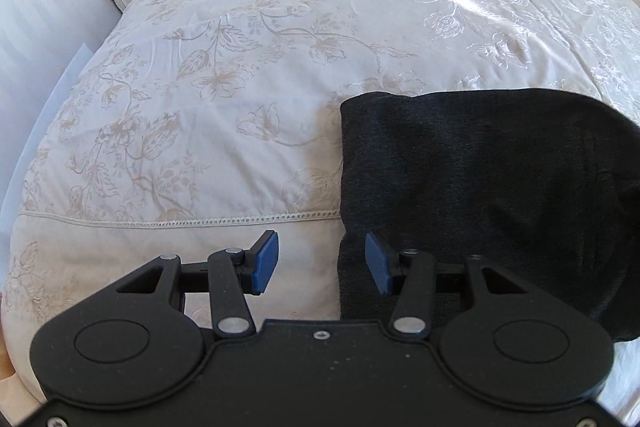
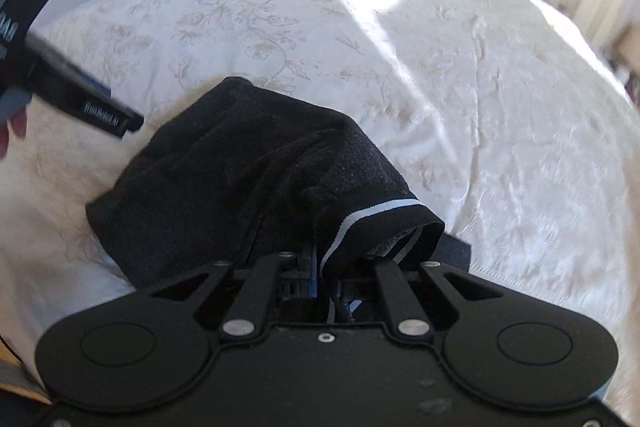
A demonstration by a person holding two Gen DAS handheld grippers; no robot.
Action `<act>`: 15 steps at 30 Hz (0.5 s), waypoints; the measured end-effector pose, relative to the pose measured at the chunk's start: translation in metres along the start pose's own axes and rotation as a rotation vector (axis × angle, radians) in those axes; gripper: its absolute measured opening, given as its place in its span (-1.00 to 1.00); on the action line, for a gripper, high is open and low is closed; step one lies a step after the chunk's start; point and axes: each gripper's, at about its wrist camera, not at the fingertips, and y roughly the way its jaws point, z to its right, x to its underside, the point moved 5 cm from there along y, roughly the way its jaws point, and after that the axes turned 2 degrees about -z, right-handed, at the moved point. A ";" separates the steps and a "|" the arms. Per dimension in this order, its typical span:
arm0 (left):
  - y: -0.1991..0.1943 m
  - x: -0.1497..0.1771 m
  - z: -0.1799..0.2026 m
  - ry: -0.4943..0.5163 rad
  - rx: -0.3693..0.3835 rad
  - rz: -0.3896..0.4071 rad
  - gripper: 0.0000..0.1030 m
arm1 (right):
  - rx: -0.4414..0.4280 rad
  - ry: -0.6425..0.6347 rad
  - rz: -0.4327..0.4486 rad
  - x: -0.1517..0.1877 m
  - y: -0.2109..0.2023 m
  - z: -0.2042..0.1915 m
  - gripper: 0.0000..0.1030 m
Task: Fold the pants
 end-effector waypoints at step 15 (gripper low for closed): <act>0.004 0.000 0.001 0.034 0.012 -0.018 0.08 | -0.260 0.560 -0.147 0.070 0.059 0.075 -0.14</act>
